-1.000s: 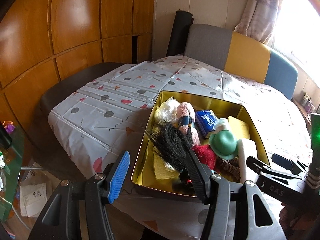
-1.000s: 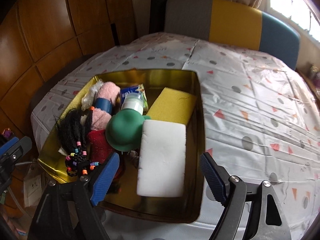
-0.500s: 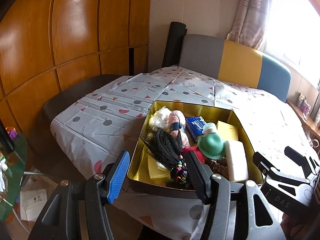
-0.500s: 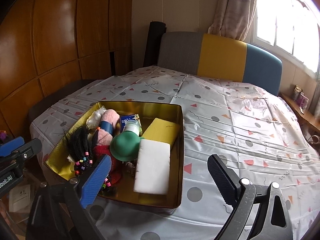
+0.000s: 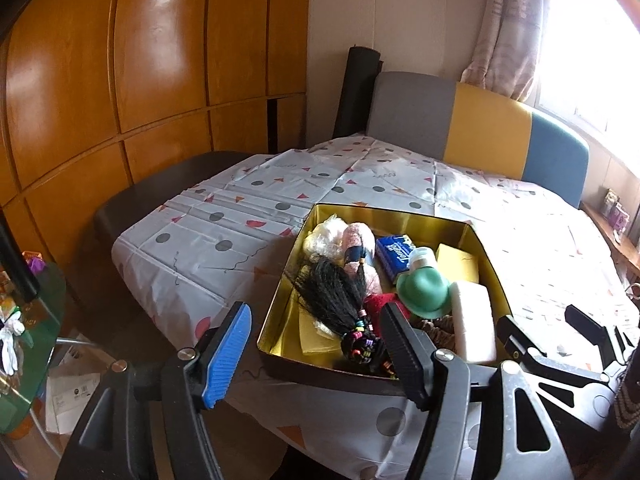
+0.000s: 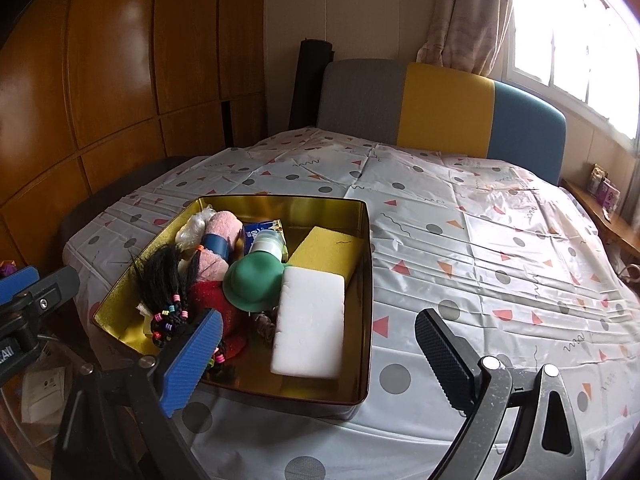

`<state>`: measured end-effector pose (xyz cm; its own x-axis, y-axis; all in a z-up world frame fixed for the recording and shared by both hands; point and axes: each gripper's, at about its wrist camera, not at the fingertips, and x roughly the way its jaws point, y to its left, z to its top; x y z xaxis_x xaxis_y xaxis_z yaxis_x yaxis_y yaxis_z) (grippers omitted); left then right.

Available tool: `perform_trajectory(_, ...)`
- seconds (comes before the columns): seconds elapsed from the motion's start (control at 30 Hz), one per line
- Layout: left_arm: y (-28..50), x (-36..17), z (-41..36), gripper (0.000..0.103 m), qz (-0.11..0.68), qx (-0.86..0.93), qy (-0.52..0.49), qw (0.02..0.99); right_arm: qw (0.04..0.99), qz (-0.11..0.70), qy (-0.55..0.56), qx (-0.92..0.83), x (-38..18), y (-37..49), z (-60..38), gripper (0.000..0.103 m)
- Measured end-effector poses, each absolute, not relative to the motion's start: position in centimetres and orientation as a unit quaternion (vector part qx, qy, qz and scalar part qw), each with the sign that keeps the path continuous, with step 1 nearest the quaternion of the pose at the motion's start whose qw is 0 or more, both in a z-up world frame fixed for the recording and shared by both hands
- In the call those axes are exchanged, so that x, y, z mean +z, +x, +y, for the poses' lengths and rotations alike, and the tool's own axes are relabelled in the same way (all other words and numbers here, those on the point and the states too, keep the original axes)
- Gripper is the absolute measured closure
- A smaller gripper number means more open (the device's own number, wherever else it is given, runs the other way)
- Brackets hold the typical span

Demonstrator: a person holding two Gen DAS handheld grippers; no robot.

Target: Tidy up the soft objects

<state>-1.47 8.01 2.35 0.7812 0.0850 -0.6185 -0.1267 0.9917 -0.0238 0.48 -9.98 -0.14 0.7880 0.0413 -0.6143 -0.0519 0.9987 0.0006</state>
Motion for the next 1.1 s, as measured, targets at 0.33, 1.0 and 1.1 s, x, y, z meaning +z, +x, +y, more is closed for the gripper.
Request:
perform_trajectory(0.33, -1.56, 2.23, 8.18, 0.035, 0.323, 0.070, -0.021, 0.943, 0.947, 0.319, -0.008, 0.026, 0.11, 0.36, -9.70, 0.005)
perform_trajectory(1.0, -1.47, 1.82, 8.29, 0.035, 0.334, 0.073, -0.019, 0.940, 0.947, 0.320, -0.010, 0.030, 0.08, 0.20, -9.35, 0.005)
perform_trajectory(1.1, -1.42, 1.79, 8.28, 0.035, 0.336, 0.073, -0.018, 0.939, 0.947, 0.320, -0.011, 0.029, 0.08, 0.20, -9.34, 0.005)
